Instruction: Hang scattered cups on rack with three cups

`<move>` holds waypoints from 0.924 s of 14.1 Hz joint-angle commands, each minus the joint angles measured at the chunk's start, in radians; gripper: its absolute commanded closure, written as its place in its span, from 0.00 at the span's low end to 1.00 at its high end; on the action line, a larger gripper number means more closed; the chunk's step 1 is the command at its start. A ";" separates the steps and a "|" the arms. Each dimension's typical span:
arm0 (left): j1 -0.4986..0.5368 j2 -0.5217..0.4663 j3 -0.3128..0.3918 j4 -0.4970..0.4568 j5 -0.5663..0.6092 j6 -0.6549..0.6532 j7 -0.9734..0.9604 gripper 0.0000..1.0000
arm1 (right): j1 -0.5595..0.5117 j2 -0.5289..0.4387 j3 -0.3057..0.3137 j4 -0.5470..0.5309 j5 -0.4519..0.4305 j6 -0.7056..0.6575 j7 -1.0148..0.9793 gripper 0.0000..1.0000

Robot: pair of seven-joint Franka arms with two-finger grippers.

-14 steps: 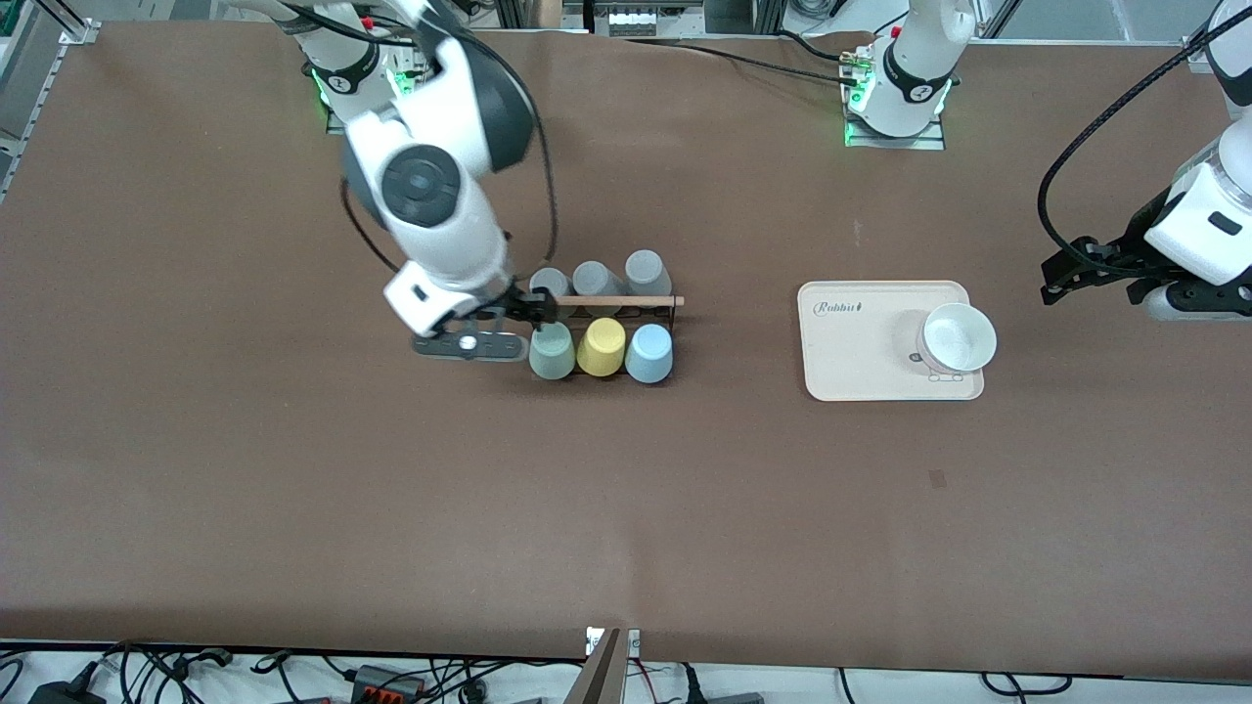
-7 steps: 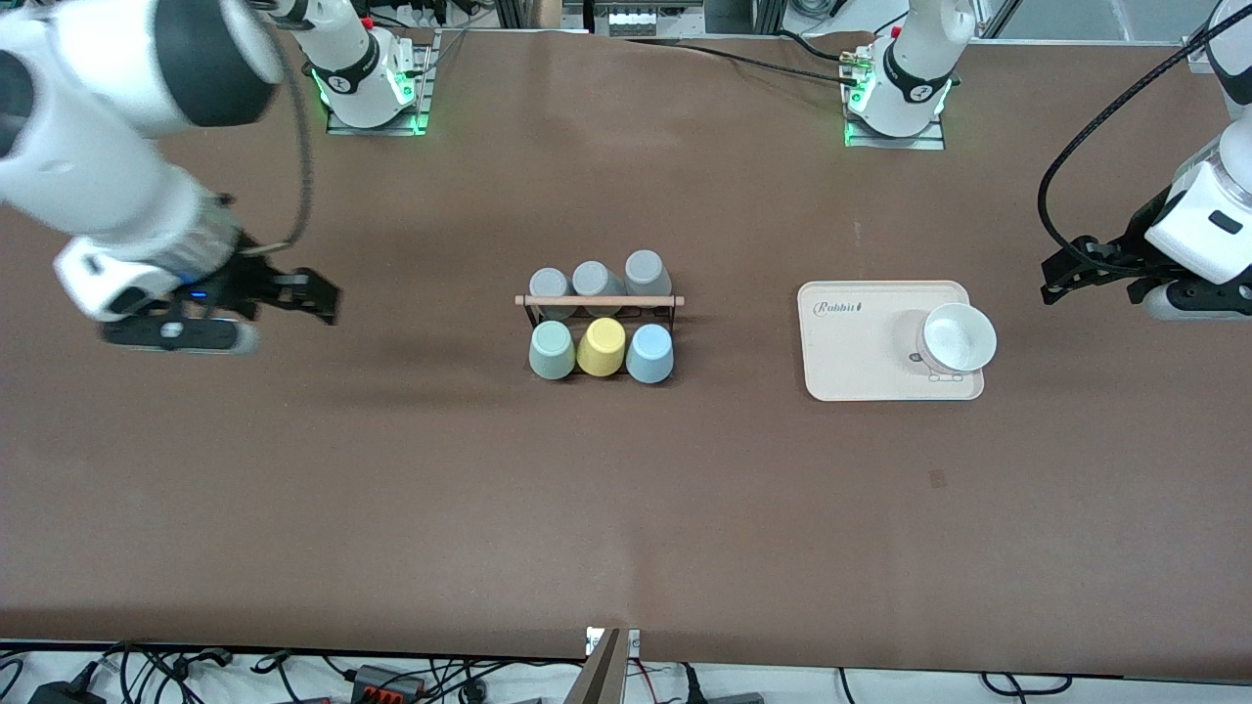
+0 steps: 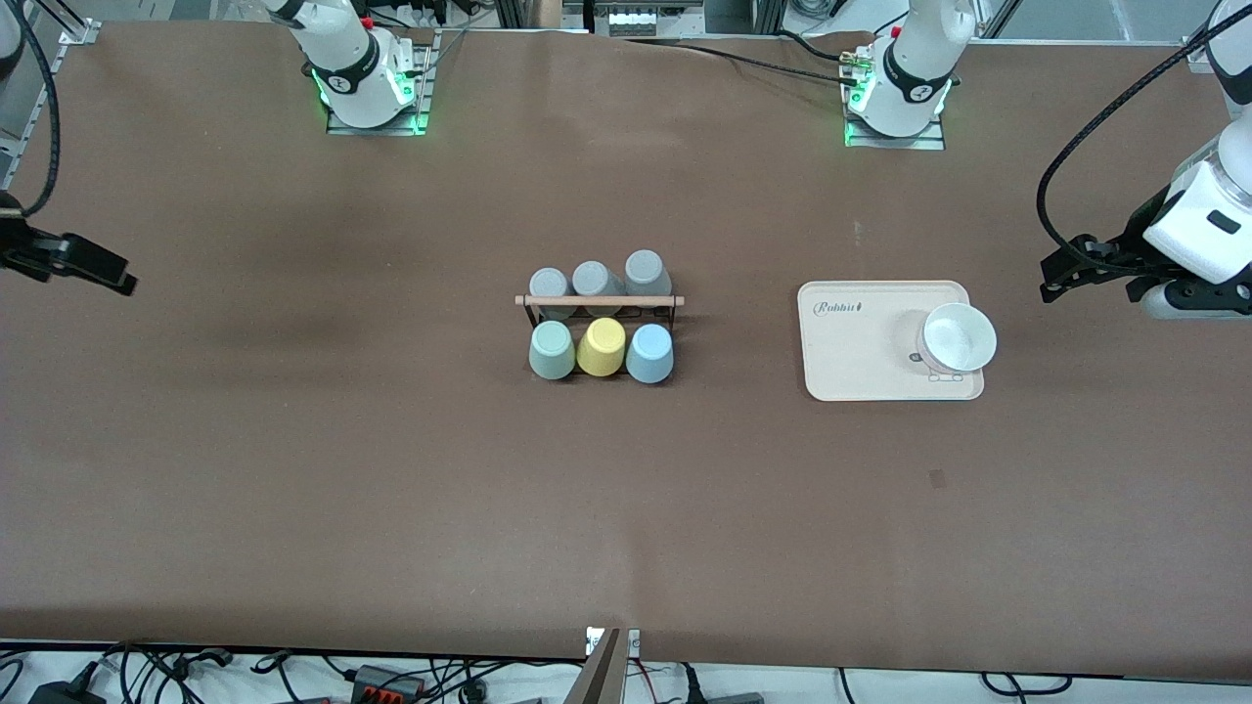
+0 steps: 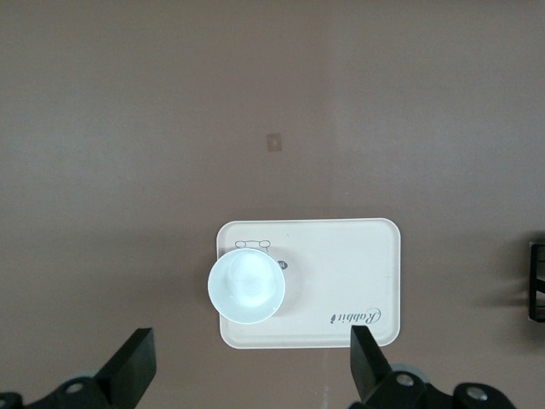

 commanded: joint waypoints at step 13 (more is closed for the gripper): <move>0.000 -0.009 -0.006 0.009 -0.002 -0.012 0.016 0.00 | -0.053 -0.066 0.028 -0.044 0.046 -0.076 -0.104 0.00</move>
